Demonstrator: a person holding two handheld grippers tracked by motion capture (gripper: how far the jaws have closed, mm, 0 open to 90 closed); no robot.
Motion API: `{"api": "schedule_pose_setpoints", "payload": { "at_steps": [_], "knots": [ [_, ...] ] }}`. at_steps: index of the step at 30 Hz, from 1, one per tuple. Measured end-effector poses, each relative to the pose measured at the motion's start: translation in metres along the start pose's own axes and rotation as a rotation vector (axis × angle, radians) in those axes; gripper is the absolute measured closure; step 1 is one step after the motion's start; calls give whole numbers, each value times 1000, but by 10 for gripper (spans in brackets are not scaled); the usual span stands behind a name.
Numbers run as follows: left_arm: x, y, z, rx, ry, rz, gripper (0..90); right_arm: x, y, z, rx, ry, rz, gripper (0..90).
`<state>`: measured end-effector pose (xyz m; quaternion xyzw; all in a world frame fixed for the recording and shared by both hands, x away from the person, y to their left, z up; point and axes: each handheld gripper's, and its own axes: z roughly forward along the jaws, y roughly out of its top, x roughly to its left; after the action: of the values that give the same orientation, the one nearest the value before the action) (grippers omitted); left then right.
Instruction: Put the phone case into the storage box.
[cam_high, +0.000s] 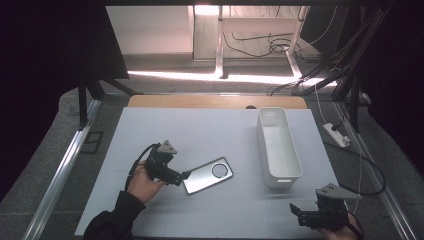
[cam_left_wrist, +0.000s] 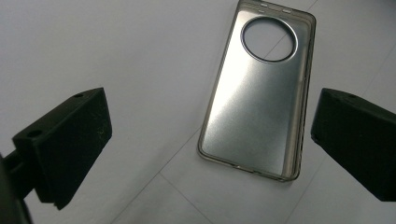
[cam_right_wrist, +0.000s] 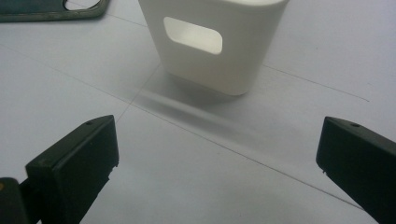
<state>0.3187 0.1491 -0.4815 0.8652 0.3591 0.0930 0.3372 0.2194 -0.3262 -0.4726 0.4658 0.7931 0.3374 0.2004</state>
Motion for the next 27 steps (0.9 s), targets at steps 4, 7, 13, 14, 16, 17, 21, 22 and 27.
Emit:
{"api": "schedule_pose_setpoints", "payload": {
  "at_steps": [4, 7, 13, 14, 16, 17, 21, 22, 27],
  "knots": [
    [1, 5, 6, 7, -14, 1, 0, 0, 0, 0, 1, 1, 0, 0],
    [2, 7, 9, 10, -19, 0, 0, 0, 0, 0, 0, 2, 0, 0],
    [1, 19, 17, 23, -27, 19, 0, 0, 0, 0, 0, 4, 0, 0],
    [1, 21, 18, 28, -28, 26, 0, 0, 0, 0, 0, 5, 0, 0],
    [1, 23, 19, 28, -29, 28, 0, 0, 0, 1, 1, 6, 0, 0],
    [0, 25, 21, 29, -31, 31, 0, 0, 0, 1, 2, 6, 1, 0],
    [0, 31, 24, 32, -28, 38, 0, -1, 0, 1, 1, 7, 2, 0],
    [0, 31, 25, 36, -26, 34, 0, -1, 0, 0, 1, 7, 2, 0],
    [3, 29, 28, 42, -26, 20, 0, -1, 0, 1, 3, 6, 1, 0]
  ]
}}
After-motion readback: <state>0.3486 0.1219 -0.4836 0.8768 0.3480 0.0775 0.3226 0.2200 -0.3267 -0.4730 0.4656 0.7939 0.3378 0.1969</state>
